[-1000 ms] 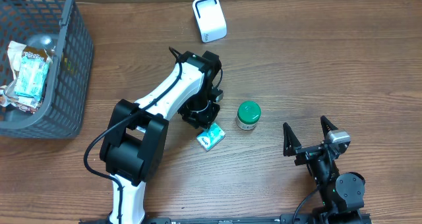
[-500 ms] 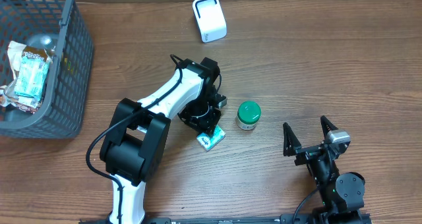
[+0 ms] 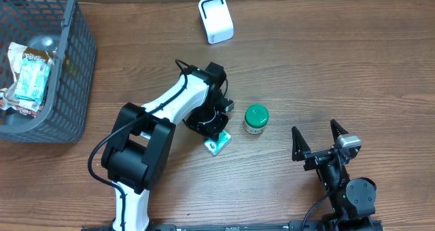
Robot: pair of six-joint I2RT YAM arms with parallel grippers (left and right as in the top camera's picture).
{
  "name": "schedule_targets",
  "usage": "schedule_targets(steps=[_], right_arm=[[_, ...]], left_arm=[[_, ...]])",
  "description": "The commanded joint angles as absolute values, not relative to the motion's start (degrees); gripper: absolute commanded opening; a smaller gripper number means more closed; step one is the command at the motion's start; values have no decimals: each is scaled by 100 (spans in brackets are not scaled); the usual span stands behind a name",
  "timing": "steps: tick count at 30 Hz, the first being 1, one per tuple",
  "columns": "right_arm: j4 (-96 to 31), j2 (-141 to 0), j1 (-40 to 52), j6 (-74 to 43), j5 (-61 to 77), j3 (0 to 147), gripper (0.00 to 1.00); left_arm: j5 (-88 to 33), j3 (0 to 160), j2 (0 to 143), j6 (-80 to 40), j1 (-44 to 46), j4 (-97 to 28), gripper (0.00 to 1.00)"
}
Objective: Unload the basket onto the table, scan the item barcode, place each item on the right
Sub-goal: 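Lift the tissue pack and hold it near the green jar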
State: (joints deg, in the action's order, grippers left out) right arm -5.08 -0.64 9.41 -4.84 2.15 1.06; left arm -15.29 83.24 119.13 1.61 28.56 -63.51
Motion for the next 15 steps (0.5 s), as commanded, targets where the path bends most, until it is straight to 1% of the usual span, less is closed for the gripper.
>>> schedule_targets(steps=[1, 4, 7, 11, 15], right_arm=[[-467, -23, 926, -464, 220, 45, 100], [-467, -23, 926, -464, 220, 45, 100], [-467, -23, 926, -464, 220, 45, 100], [-467, -23, 926, -464, 222, 45, 100], [-467, -23, 926, -464, 222, 45, 100]], left_arm=[[-49, 8888, 11810, -624, 3004, -6436, 4], [1345, 9078, 11638, -1170, 3251, -6471, 4], [2331, 9074, 11594, -1785, 3592, -6539, 4], [3236, 8847, 11625, -2528, 3997, -6591, 4], [3686, 8499, 11625, -2794, 4254, -6401, 4]])
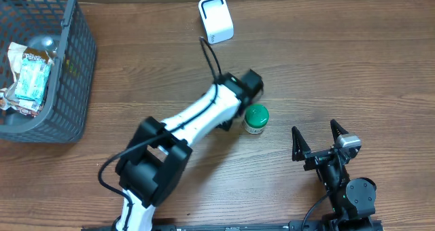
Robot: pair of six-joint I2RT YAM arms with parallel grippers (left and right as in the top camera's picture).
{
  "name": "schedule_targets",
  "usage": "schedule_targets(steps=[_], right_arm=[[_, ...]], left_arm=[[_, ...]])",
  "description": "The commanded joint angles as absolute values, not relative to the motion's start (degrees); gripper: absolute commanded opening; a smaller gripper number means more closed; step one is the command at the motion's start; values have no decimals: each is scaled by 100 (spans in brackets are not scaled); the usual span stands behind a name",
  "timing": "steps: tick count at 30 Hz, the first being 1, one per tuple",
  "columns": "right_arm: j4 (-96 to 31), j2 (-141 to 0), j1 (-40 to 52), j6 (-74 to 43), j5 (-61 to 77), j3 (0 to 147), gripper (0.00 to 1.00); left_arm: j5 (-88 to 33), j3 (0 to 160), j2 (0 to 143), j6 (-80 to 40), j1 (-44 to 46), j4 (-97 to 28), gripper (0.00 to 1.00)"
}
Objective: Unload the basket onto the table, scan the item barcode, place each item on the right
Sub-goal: 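Lift the tissue pack and hold it near the green jar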
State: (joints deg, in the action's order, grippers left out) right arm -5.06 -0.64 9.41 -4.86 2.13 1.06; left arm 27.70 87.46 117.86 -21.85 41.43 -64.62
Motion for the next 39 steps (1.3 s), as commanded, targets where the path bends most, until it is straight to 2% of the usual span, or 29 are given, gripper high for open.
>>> schedule_targets(steps=[1, 13, 19, 30, 39], right_arm=[[-467, -23, 926, -464, 220, 45, 100], [-467, -23, 926, -464, 220, 45, 100], [-467, -23, 926, -464, 222, 45, 100], [-467, -23, 926, -464, 220, 45, 100], [-467, -23, 926, -464, 220, 45, 100]], left_arm=[[3701, 8418, 11625, -2805, 4287, -6324, 4], [3612, 8073, 11625, -2877, 4327, -6031, 4], [3444, 8073, 11625, -2875, 4327, -6036, 10], [3028, 8079, 11622, -2869, 4331, -6086, 10], [2849, 8232, 11603, -2871, 4333, -6272, 4]])
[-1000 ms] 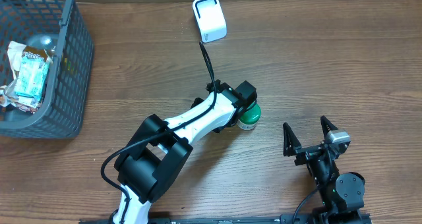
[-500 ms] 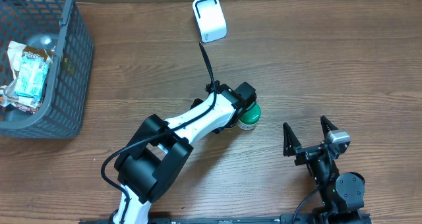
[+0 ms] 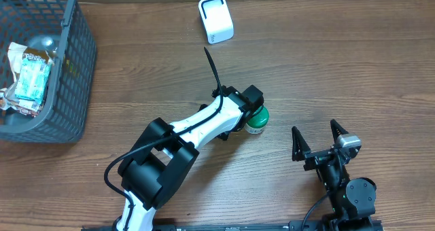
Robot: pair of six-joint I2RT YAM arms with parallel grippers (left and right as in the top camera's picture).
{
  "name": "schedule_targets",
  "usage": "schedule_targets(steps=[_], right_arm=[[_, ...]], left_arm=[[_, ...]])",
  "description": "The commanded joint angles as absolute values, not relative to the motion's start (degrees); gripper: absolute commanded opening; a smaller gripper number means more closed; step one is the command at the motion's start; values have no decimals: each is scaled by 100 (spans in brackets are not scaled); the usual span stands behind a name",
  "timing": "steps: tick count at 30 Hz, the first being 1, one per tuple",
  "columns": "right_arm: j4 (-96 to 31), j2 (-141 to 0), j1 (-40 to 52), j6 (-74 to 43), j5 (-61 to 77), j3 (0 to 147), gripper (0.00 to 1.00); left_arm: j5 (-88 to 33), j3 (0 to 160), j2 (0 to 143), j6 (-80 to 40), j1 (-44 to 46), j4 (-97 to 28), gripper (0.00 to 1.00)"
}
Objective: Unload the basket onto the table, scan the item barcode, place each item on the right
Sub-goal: 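Lift the tissue pack and hold it near the green jar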
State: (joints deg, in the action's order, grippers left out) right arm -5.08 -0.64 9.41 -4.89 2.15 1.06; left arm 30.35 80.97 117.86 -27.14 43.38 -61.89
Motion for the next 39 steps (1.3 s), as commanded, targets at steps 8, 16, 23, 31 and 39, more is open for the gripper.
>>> schedule_targets(steps=[8, 16, 23, 31, 39], right_arm=[[-467, -23, 926, -464, 220, 45, 100], [-467, -23, 926, -464, 222, 45, 100], [-467, -23, 926, -464, 222, 45, 100], [-467, -23, 926, -464, 220, 45, 100], [-467, -23, 926, -464, 220, 45, 100]], left_arm=[[3253, 8501, 11590, -2615, 4333, -6458, 4], [4392, 8473, 11592, -3022, 4333, -6462, 4], [4539, 8193, 11594, -3199, 4335, -6206, 4], [4545, 7931, 11594, -3192, 4445, -5983, 4], [4460, 7837, 11594, -3194, 4515, -5946, 4]])
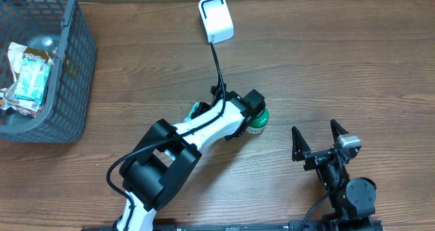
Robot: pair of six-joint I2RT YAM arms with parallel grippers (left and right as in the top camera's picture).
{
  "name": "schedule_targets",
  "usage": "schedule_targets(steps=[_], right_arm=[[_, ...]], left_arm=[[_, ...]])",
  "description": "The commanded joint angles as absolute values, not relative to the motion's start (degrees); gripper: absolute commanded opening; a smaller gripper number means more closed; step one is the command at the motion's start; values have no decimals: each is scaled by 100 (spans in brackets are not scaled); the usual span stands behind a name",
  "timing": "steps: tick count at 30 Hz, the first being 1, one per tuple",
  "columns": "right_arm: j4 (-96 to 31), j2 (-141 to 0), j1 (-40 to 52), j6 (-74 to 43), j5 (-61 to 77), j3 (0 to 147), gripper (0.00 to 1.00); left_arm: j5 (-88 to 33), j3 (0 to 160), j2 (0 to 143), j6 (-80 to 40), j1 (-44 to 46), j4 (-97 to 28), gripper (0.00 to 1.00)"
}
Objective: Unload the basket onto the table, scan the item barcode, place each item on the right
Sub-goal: 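Lift the tissue pack and hold it near the green jar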
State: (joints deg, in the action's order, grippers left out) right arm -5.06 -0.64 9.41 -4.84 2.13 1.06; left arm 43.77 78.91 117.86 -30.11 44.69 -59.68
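Note:
A small jar with a green lid stands mid-table. My left arm's wrist sits over its upper left edge and hides the left gripper's fingers, so their state does not show. A bit of teal and white peeks out beside the left arm's forearm; it may be a small packet. The white scanner stands at the back of the table, apart from the arm. My right gripper rests open near the front right, with nothing between its fingers.
A dark mesh basket with several packaged goods stands at the far left. The left arm's black cable arches up towards the scanner. Bare wood lies between the jar and the right gripper.
The left wrist stays over the jar's left edge, shifted only slightly. Its cable now loops further back, towards the scanner. A teal and white bit now shows beside the forearm. The right arm is unchanged.
My left gripper was first down on a small teal and white packet left of the jar. Then the arm had swung to the jar's back left, and the packet no longer lay there. After that the wrist sat over the jar's edge, where it remains.

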Motion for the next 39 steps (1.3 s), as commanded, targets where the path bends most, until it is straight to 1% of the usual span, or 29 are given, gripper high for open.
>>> schedule_targets(steps=[1, 10, 14, 23, 25, 27, 39], right_arm=[[-467, -23, 926, -464, 222, 45, 100], [-467, -23, 926, -464, 220, 45, 100], [-467, -23, 926, -464, 222, 45, 100], [-467, -23, 926, -464, 222, 45, 100], [-467, -23, 926, -464, 220, 45, 100], [-467, -23, 926, -464, 220, 45, 100], [-467, -23, 926, -464, 220, 45, 100]], left_arm=[[4414, 7837, 11594, -3194, 4515, -5946, 5], [4187, 7837, 11594, -3194, 4515, -5948, 13], [4165, 7837, 11594, -3197, 4515, -5937, 13], [3885, 7839, 11594, -3199, 4515, -5927, 18], [3846, 7839, 11594, -3199, 4515, -5924, 22], [3795, 7839, 11594, -3197, 4515, -5922, 24], [3638, 8062, 11590, -3197, 4515, -6003, 25]])
